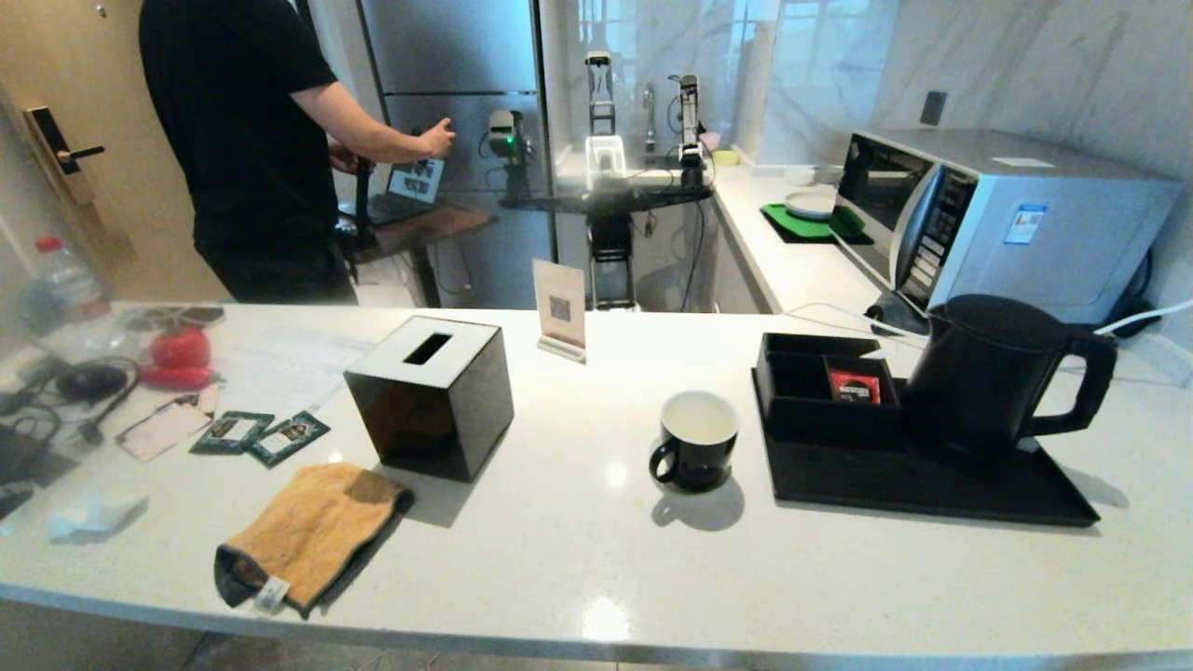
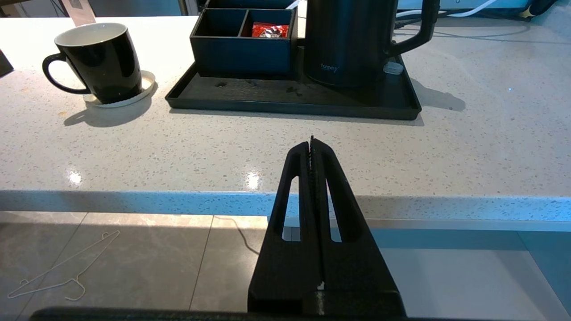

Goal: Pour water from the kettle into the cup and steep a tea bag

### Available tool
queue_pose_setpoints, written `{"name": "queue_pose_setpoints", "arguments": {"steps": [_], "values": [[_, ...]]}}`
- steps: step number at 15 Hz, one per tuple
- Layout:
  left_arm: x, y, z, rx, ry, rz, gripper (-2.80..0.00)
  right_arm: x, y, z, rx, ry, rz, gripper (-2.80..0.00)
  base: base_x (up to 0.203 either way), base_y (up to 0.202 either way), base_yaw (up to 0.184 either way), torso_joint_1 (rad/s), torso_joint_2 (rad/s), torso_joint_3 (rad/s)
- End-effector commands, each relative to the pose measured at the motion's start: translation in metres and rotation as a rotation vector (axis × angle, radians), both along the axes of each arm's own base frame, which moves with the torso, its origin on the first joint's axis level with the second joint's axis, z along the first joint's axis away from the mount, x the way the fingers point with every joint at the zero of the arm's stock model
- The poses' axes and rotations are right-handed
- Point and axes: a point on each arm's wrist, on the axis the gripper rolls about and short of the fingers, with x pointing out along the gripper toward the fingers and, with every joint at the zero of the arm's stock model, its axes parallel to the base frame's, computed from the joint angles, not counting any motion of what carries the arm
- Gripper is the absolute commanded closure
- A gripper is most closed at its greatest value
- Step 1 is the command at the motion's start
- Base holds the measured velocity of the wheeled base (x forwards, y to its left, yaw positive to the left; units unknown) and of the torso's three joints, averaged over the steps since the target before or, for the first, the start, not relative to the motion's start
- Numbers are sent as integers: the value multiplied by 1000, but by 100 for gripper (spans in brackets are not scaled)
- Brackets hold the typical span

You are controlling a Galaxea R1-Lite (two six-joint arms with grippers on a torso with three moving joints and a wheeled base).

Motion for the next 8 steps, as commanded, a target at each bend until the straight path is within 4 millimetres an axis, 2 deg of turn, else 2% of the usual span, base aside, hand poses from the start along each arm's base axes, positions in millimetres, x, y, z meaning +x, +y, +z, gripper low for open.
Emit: {"name": "queue_pose_setpoints", "arguments": {"steps": [1, 8], "values": [[-1, 0, 0, -2, -10, 0, 0, 0, 0, 0, 0, 2, 0, 0, 0, 0, 0, 0, 0, 0], [-1, 0, 0, -4, -12, 1, 0, 0, 0, 0, 0, 0, 0, 0, 0, 0, 0, 0, 0, 0]]}}
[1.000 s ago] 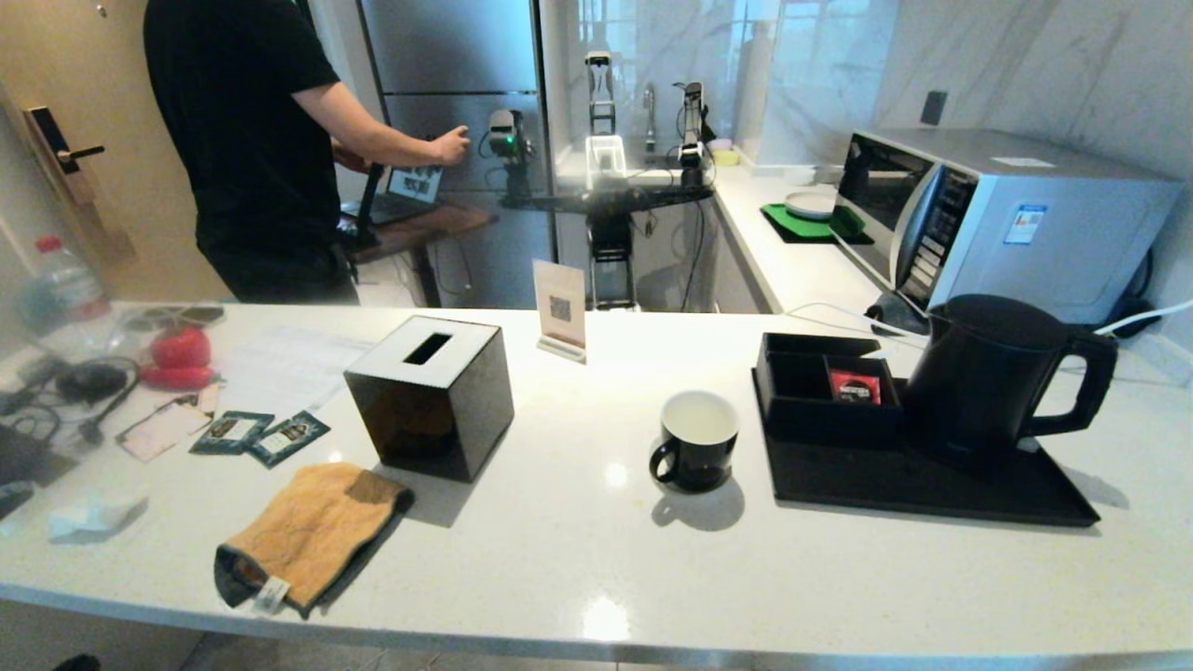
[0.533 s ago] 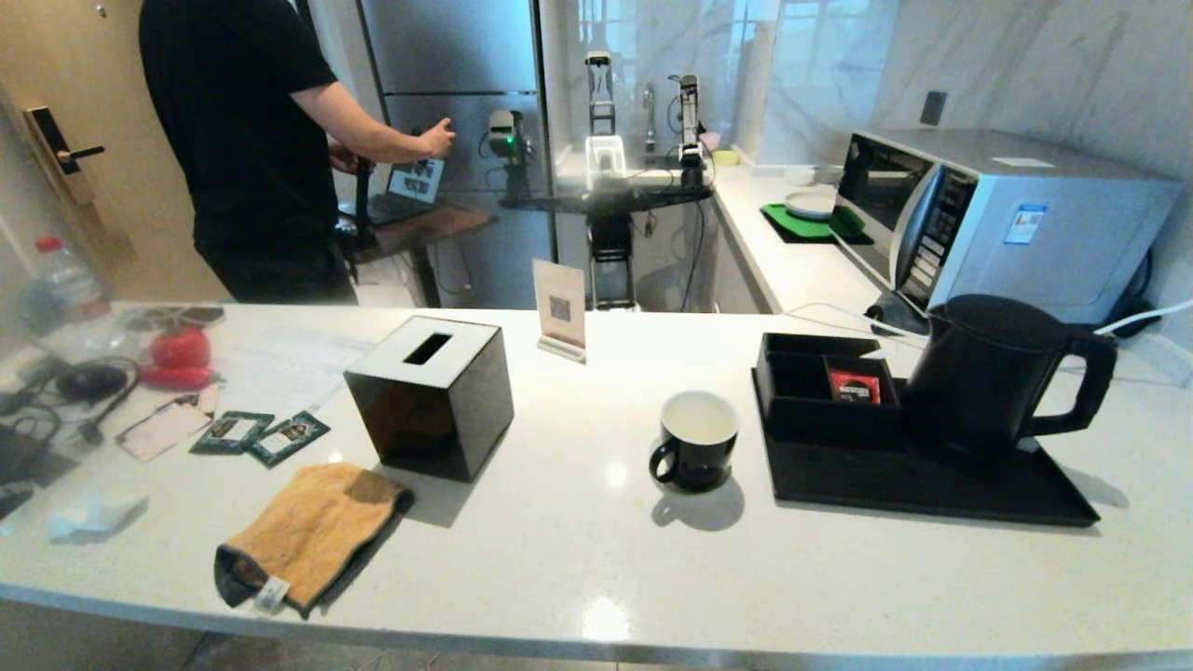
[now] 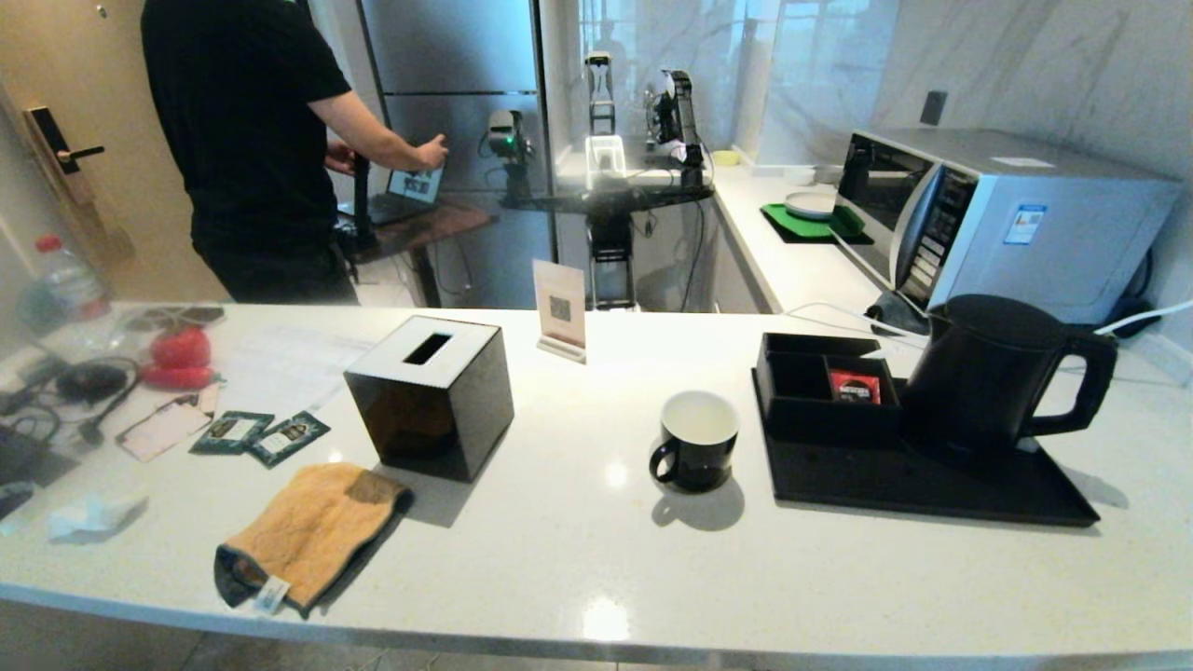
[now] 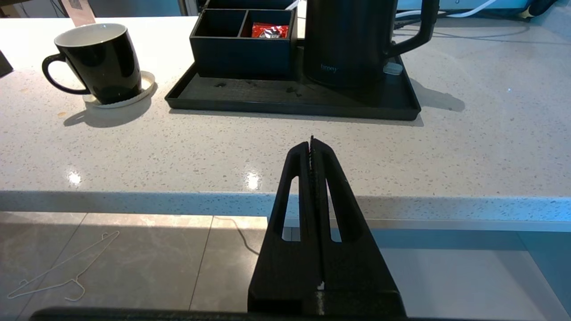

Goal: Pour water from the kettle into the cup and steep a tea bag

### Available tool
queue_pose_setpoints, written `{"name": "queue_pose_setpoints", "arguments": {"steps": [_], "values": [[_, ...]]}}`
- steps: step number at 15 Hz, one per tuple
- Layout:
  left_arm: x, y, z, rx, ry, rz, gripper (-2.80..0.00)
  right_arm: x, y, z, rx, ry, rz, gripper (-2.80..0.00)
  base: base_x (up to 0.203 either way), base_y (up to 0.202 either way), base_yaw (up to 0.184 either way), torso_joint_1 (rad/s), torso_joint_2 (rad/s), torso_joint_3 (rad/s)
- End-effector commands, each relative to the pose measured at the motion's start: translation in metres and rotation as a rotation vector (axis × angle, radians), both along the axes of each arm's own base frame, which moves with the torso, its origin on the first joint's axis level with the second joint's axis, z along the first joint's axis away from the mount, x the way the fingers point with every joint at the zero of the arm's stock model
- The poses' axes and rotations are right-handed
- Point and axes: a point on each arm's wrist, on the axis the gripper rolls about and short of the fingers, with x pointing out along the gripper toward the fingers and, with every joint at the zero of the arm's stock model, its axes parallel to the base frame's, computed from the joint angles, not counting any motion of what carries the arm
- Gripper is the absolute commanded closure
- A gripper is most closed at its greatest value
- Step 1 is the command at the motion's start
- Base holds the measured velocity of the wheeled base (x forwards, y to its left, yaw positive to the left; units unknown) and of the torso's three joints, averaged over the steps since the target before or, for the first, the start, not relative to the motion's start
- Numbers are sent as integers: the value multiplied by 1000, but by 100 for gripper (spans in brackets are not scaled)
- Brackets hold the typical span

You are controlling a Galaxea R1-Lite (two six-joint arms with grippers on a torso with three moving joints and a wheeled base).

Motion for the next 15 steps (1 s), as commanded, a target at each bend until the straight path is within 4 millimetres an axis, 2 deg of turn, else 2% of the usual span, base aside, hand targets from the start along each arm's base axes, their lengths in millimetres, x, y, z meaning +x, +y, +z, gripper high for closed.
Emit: {"name": "queue_pose_setpoints", "arguments": {"steps": [1, 15], "values": [[0, 0, 0, -1, 2, 0, 0, 0, 0, 0, 2, 1, 0, 0, 0, 0, 0, 0, 0, 0], [0, 0, 0, -1, 0, 0, 0, 0, 0, 0, 7, 1, 0, 0, 0, 0, 0, 0, 0, 0]]}}
